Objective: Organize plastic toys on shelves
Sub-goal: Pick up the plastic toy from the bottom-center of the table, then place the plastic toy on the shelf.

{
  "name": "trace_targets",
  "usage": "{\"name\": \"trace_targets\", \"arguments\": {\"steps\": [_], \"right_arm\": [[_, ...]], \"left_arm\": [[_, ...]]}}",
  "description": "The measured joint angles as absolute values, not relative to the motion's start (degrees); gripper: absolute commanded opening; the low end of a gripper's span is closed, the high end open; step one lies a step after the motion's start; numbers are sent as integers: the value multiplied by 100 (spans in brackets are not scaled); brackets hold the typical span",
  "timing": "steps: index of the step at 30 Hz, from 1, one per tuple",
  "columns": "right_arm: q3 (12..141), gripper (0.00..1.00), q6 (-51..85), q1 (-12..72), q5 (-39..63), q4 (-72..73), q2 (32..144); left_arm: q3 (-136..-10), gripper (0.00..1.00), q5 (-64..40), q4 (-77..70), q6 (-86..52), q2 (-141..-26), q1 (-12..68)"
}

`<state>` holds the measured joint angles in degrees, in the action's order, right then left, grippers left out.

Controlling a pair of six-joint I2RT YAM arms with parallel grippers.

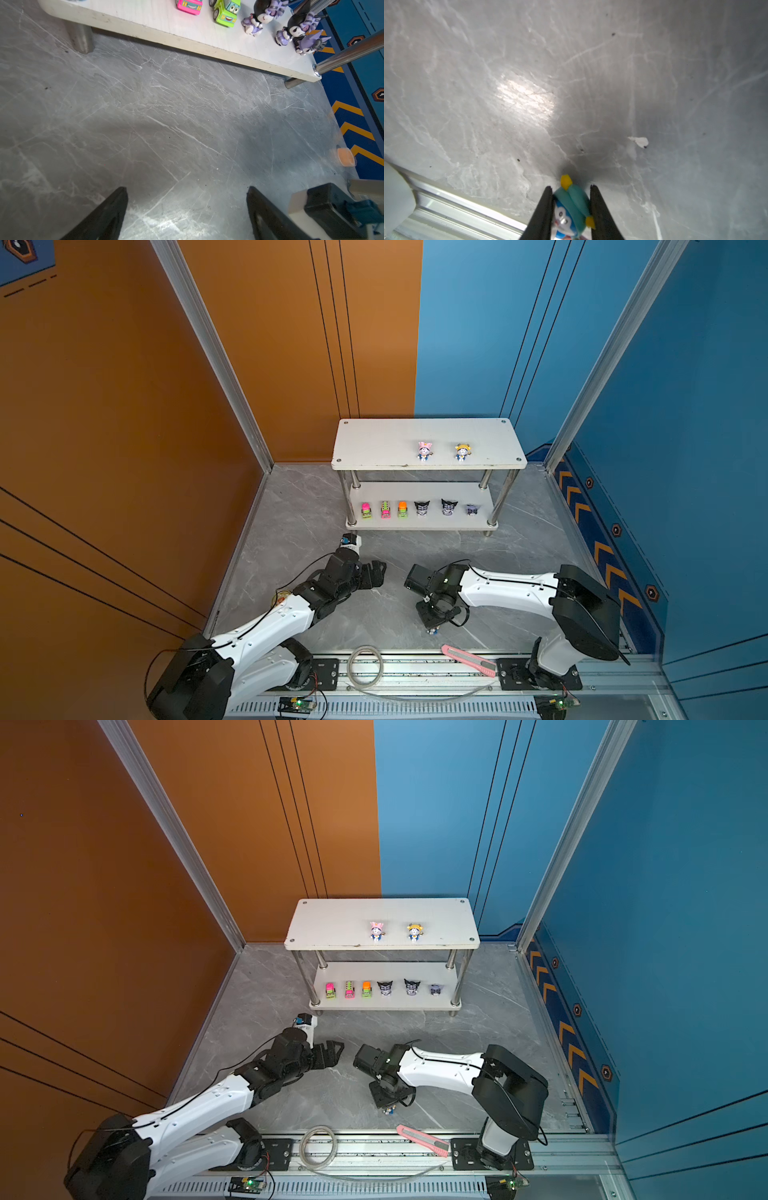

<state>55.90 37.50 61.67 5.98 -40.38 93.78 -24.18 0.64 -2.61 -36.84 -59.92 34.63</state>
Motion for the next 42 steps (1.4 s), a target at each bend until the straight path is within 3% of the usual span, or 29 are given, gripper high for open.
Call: {"name": "trace_targets", "arguments": {"steps": [6,20,32,42], "right_arm": [[5922,8,3380,6167,285,-4088,9157],[9806,10,810,6053,-1258,-4296,8836],[12429,7,-1074,5690,-1723,-4235,10272],[13002,6,-1940,5247,-1785,-3800,11192]], "left_arm": [[-2499,92,130,-23,-3588,-5756,3461],[-2609,93,261,676,-3339,-4908,3201],[-2714,93,257,788,-3275,-5426,3140],[-2781,94,252,613,-3277,-5961,3114]]}}
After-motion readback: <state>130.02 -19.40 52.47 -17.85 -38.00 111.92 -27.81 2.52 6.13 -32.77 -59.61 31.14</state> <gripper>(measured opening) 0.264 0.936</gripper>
